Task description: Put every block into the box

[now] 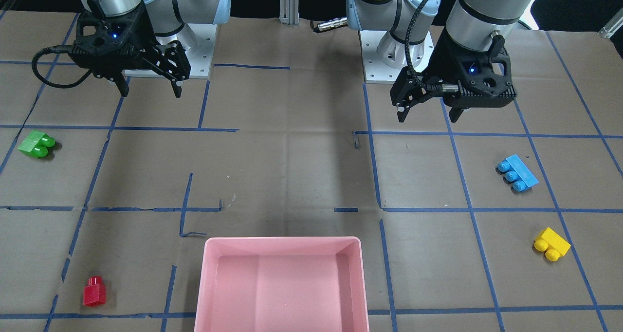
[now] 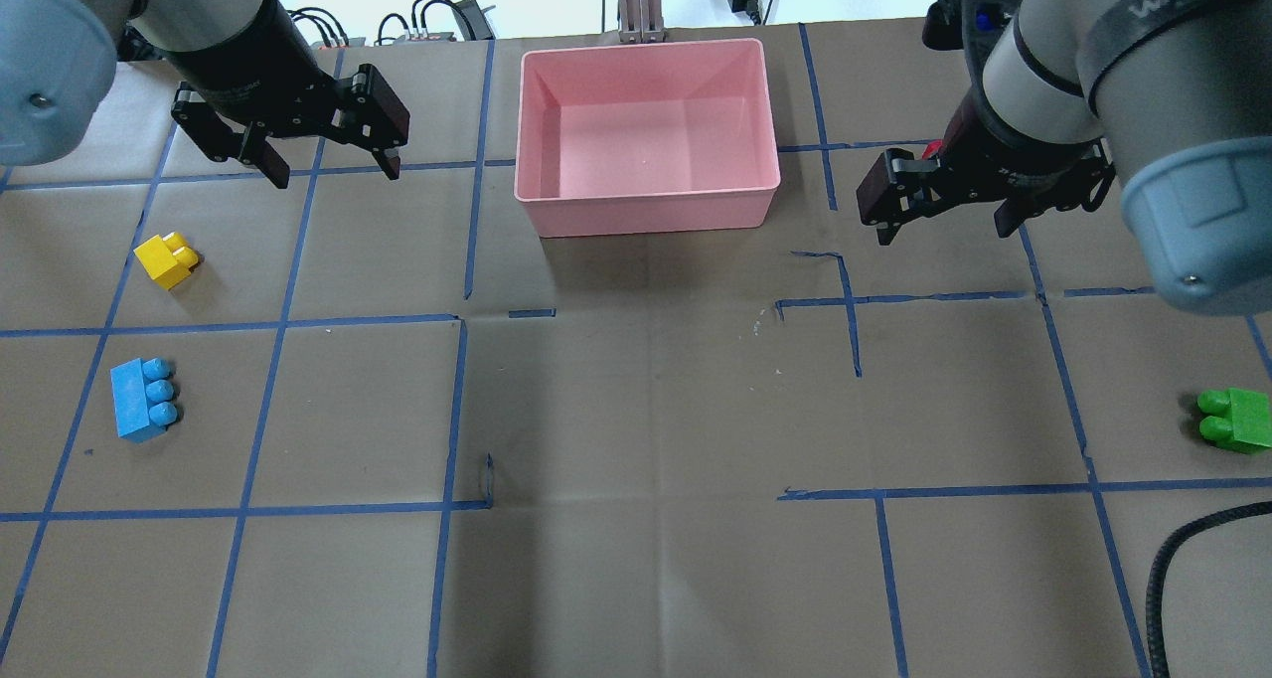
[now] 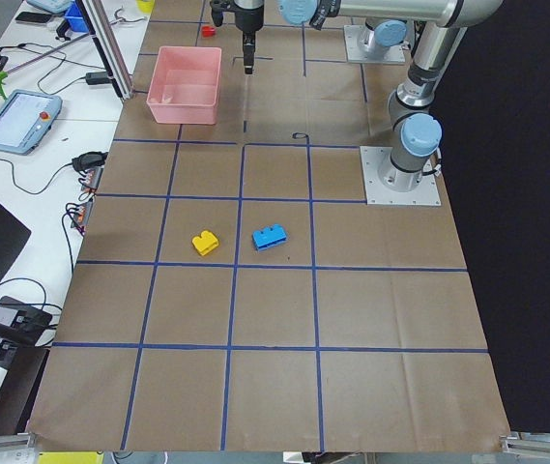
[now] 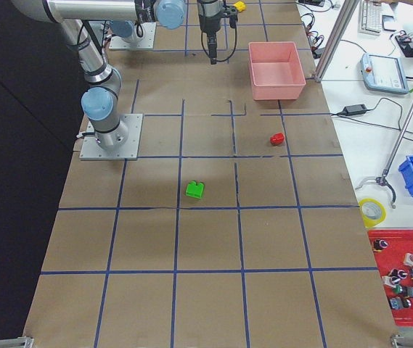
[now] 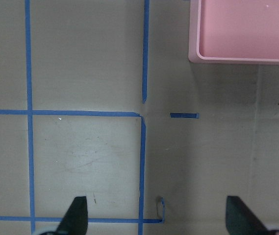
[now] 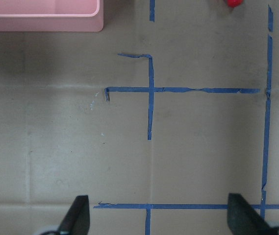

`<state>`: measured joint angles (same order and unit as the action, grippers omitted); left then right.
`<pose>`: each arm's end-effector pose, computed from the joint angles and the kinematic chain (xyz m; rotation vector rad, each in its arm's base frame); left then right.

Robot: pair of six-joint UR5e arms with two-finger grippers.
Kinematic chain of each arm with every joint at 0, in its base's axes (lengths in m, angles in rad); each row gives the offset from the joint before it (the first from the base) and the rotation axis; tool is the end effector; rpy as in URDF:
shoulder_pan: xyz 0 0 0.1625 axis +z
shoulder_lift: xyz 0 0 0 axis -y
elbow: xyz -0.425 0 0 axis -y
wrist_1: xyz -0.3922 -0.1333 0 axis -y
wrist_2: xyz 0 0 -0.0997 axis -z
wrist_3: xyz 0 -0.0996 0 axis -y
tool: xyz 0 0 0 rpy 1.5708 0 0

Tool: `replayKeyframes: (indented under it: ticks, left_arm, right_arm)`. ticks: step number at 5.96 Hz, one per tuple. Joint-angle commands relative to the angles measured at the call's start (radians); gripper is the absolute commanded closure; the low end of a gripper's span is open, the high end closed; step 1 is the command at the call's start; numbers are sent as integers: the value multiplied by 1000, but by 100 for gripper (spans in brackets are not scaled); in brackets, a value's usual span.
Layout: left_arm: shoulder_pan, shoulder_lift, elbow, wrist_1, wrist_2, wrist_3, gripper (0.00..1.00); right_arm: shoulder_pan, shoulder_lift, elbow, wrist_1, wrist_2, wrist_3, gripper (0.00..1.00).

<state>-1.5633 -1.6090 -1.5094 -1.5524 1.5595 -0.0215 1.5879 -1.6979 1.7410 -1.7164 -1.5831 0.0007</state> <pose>-0.1306 -0.5131 0.5009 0.0450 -3.1290 0.0650 0.1397 -0.4450 0.4783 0.0247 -3.1260 0.1605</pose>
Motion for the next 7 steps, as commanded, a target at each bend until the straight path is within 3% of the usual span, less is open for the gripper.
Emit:
replayKeyframes:
  ticks: [1, 7]
  left_arm:
    - [0, 3, -2, -2, 1, 0, 0]
    - [2, 9, 0, 0, 5, -2, 0]
  right_arm:
    - [0, 36, -41, 1, 0, 1, 0]
    - [-3, 73, -41, 15, -11, -1, 0]
